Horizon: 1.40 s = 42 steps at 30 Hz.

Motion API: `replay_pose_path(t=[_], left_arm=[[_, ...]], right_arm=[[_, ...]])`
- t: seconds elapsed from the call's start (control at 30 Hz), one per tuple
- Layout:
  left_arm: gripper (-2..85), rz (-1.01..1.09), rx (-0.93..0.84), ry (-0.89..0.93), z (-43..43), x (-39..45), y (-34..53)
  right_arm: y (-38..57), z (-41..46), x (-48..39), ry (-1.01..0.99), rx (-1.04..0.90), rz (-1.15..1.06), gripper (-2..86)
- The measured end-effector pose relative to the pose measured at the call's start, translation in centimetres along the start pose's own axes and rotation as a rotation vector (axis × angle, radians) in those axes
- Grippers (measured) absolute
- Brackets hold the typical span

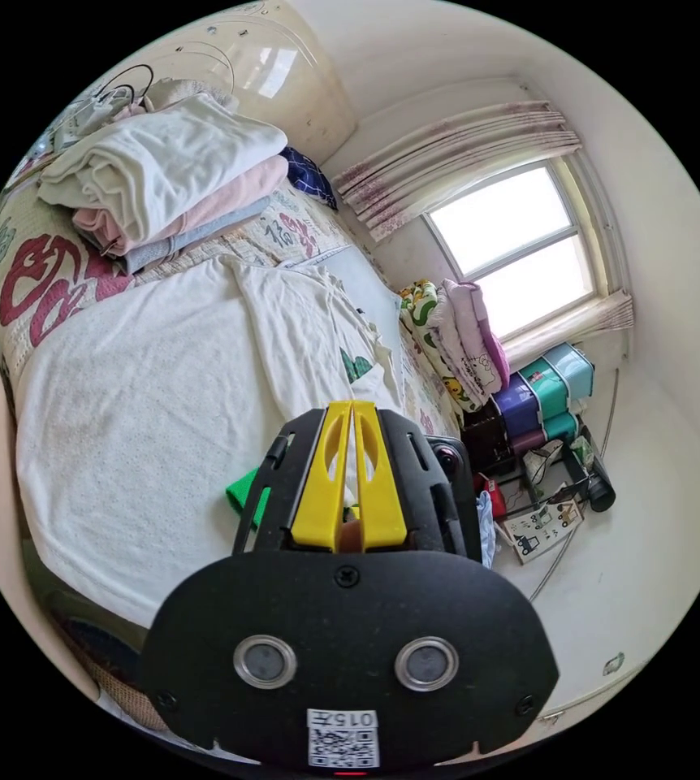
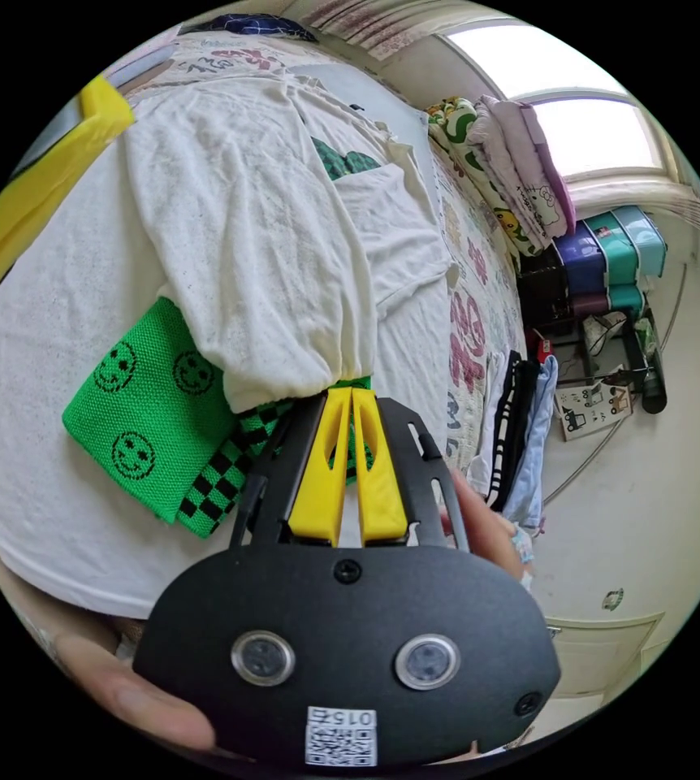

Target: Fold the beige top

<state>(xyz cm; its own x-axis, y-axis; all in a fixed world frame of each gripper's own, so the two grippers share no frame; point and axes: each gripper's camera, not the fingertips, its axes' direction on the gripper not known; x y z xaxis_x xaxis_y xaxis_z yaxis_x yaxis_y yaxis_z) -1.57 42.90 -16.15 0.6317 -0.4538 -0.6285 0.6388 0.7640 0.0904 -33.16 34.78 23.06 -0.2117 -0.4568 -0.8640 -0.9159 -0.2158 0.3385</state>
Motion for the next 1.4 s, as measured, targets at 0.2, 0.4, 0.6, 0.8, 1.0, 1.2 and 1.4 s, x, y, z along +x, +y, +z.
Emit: replay_pose_path(t=[0.2, 0.4, 0.6, 0.8, 1.0, 1.2, 1.4], left_arm=[[-0.9, 0.079, -0.018, 0.094, 0.9, 2.0, 0.9], [-0.9, 0.28, -0.082, 0.197, 2.5, 5.2, 0.8], [-0.6, 0.517, 0.202, 0.153, -0.4, 4.8, -6.6], [3.6, 0.56, 0.033, -0.016, 9.4, 3.3, -21.9], [9.2, 0.676, -0.296, -0.243, 25.6, 3.9, -29.7], [11.4, 0.68, -0.44, -0.311, 37.7, 2.9, -32.3], [4.8, 0.602, -0.474, -0.353, 43.5, -0.1, -35.4]], right_arm=[[2.1, -5.2, 2.5, -0.141, 0.065, 0.002, -0.5], [4.6, -10.1, 6.6, -0.333, 0.116, 0.154, -0.9], [7.7, -16.7, 16.1, -0.672, 0.421, 0.253, -0.9], [1.2, -23.4, 23.8, -0.671, 0.608, 0.17, 0.1], [-11.5, -26.3, 25.9, -0.701, 0.561, 0.118, 6.9], [-22.9, -28.2, 22.4, -0.715, 0.372, 0.007, 13.5], [-28.5, -29.9, 20.8, -0.605, 0.255, -0.029, 7.1]])
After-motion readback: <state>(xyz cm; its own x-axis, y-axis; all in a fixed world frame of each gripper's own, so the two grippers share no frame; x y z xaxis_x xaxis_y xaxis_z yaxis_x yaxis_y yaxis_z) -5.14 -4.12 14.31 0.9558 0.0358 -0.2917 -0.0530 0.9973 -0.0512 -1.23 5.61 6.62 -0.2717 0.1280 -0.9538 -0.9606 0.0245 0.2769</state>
